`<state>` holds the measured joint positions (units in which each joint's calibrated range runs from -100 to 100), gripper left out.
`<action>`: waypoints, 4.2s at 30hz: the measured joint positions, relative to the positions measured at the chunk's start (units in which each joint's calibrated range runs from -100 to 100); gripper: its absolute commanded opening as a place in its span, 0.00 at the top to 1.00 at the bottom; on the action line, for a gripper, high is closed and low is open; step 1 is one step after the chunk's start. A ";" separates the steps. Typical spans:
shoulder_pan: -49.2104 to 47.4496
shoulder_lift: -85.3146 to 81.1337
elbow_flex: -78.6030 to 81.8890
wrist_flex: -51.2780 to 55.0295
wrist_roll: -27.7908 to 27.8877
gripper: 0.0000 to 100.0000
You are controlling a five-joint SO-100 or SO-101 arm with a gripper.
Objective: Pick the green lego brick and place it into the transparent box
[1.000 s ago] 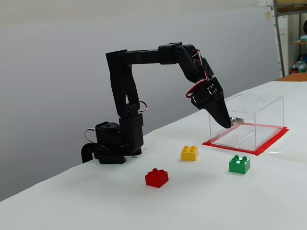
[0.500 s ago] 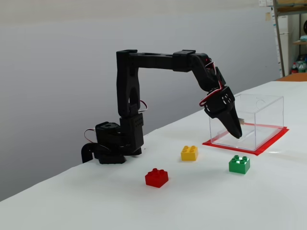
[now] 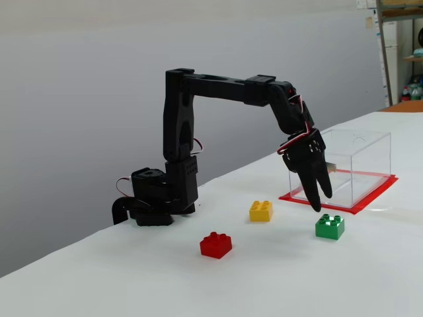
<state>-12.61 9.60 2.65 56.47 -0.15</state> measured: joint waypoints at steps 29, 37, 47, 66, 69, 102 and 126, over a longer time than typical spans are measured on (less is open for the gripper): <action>0.11 9.73 0.00 -7.71 0.15 0.66; 0.11 12.26 0.00 -7.88 0.15 0.67; 0.11 12.26 0.00 -7.88 0.15 0.72; 0.11 12.09 0.00 -7.63 0.49 0.91; 0.11 9.47 0.00 -7.03 0.49 0.90; -0.32 -39.58 16.59 1.89 7.18 0.90; -29.49 -35.26 7.24 2.66 7.13 0.90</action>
<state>-42.09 -25.67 9.89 59.13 6.99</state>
